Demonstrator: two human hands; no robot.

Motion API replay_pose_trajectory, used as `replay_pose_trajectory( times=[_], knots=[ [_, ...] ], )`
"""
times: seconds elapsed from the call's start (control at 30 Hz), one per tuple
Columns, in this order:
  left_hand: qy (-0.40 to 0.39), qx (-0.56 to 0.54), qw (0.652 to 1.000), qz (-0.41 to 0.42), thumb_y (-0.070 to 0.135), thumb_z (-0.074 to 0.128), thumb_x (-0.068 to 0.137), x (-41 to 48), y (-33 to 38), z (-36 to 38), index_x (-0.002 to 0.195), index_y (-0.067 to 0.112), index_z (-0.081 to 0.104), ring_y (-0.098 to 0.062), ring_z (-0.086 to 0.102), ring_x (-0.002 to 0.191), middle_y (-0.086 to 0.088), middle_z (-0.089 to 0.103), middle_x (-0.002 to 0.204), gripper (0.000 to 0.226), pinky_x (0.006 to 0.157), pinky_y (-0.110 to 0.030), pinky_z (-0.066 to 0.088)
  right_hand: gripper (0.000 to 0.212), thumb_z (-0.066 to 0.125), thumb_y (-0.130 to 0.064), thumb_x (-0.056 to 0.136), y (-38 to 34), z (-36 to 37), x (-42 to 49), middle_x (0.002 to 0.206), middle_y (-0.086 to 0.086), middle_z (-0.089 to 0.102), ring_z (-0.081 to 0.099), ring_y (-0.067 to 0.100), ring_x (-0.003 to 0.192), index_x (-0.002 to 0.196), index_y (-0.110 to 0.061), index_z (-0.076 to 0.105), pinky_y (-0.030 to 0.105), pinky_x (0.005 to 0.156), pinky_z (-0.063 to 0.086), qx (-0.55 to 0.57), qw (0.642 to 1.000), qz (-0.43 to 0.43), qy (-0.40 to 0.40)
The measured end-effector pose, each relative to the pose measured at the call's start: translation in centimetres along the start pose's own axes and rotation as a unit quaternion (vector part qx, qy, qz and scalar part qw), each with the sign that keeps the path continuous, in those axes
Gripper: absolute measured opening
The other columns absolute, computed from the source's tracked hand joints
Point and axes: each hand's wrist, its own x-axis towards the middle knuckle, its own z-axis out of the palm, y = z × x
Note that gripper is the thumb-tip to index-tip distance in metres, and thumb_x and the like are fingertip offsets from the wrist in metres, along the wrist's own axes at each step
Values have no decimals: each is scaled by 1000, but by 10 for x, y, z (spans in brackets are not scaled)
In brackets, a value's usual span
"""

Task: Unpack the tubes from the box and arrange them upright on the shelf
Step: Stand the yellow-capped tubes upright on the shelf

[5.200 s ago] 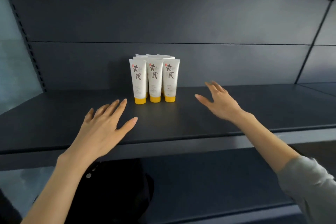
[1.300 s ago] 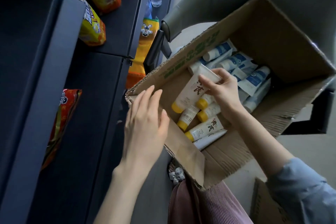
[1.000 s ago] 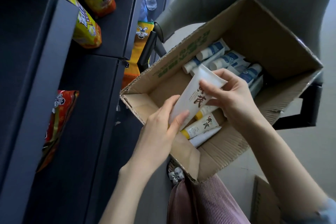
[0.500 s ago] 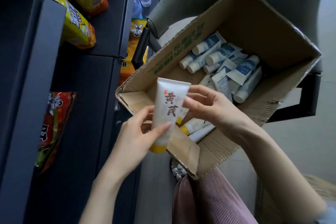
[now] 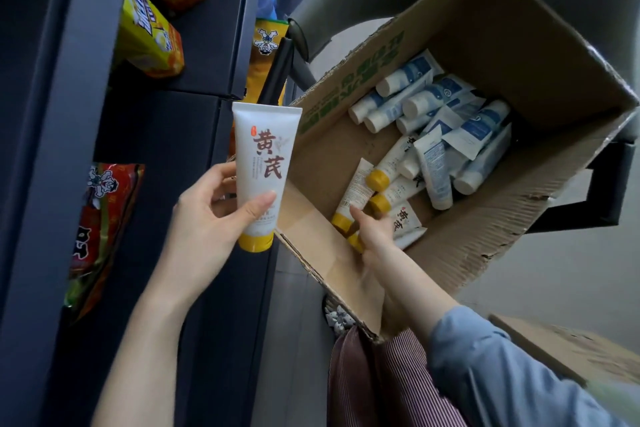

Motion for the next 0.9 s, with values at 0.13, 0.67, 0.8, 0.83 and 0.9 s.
replay_pose_trajectory(
  times=[0.13,0.67,0.8,0.83,0.9],
  knots=[
    [7,-8,1000,-8,43,71,66,-1,-5,-3,102,37,62,0,66,94,20,70,101,38,70,-10,50,44,68,-14,86,7,19,10,122,14,62,59,29,110,125,-4,54,38,97,47,5,999,-26,29],
    [48,-62,996,-31,39,71,66,-13,-18,-18,103,31,63,0,65,95,16,70,103,39,70,-9,49,52,72,-11,82,-36,68,13,127,13,57,59,25,113,128,-4,48,28,82,51,176,975,132,-41],
    [57,-70,995,-33,35,71,68,-15,-19,-19,103,30,63,0,65,95,16,70,102,36,71,-9,49,52,70,-14,84,-46,77,4,128,12,57,57,22,116,131,-7,47,28,86,50,159,972,134,-111],
    [61,-71,995,-31,33,71,69,-16,-19,-20,103,30,63,0,65,94,16,70,102,36,71,-9,49,52,70,-13,84,-49,79,2,127,12,59,59,22,113,130,-7,47,29,86,51,147,973,127,-123],
    [69,-73,995,-28,33,71,69,-18,-17,-22,103,30,63,1,65,94,17,70,101,35,71,-8,49,52,71,-11,82,-53,78,-1,124,12,61,61,20,106,128,-7,48,31,84,51,128,974,108,-149]
  ],
)
